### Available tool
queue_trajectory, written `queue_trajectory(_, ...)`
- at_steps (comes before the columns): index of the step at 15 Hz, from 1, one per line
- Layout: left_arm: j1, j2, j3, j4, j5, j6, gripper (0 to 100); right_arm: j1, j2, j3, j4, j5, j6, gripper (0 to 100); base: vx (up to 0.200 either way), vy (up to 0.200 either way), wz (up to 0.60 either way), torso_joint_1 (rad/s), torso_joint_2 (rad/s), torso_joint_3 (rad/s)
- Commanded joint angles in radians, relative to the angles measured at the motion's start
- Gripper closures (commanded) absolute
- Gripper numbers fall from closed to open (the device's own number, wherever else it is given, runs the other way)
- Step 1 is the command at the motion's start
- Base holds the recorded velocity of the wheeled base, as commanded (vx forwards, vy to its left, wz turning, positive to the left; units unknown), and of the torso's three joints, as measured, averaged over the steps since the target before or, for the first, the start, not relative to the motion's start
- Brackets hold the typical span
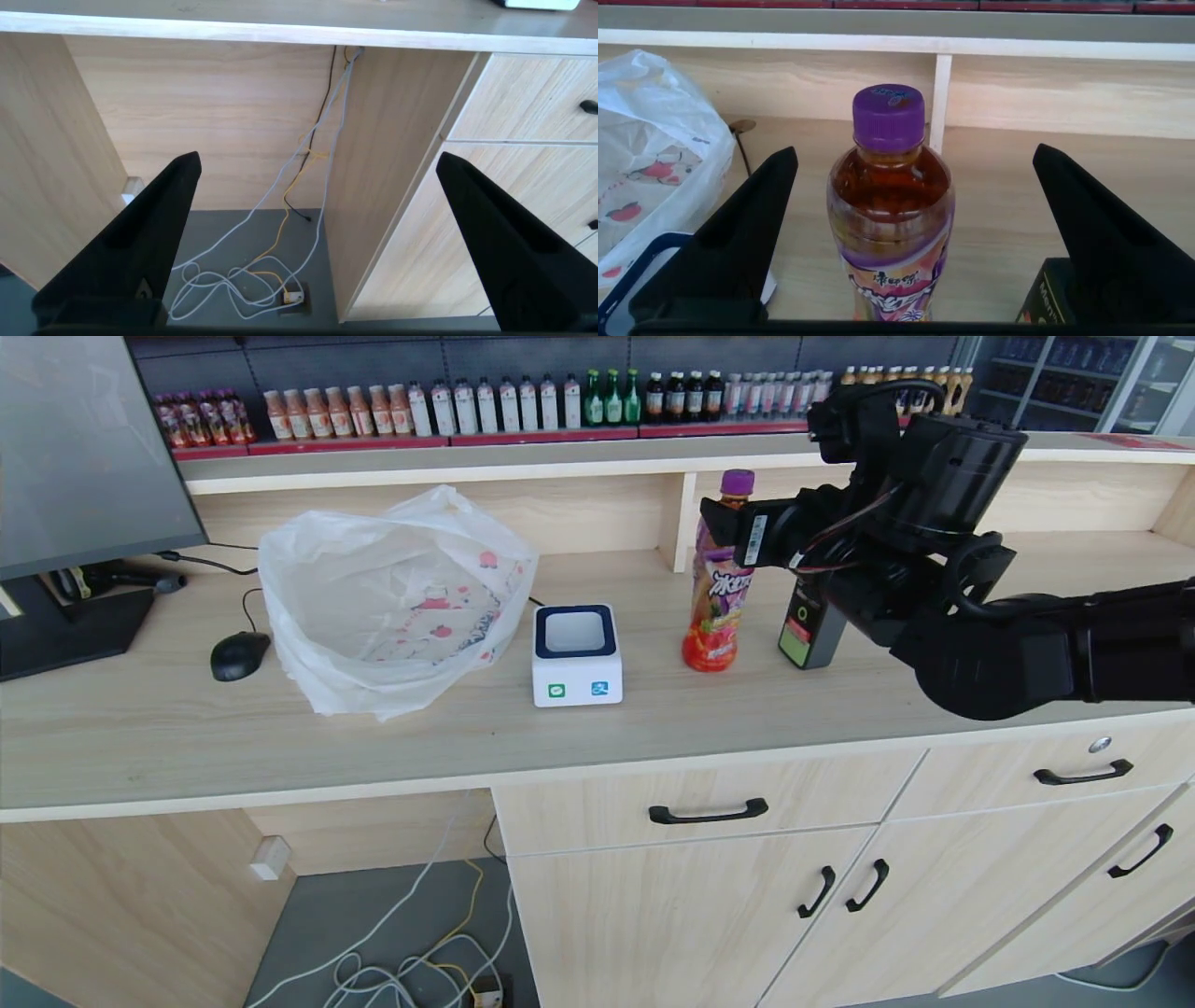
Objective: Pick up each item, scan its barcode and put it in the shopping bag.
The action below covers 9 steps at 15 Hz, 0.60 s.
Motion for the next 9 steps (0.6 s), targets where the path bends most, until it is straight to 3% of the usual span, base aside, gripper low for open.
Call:
queue_trajectory(1, 0.001, 0.0, 0.0, 0.0, 0.0, 0.0, 0, 0.002, 0.013, -0.007, 0.0, -0.001, -0.001, 0, 0.0, 0.0, 0.0, 0.0, 0.0, 0.0)
queue_trajectory(9, 0.001, 0.0, 0.0, 0.0, 0.0, 0.0, 0, 0.0, 0.066, -0.05, -0.002, -0.004, 0.0, 0, 0.0, 0.0, 0.0, 0.0, 0.0, 0.0)
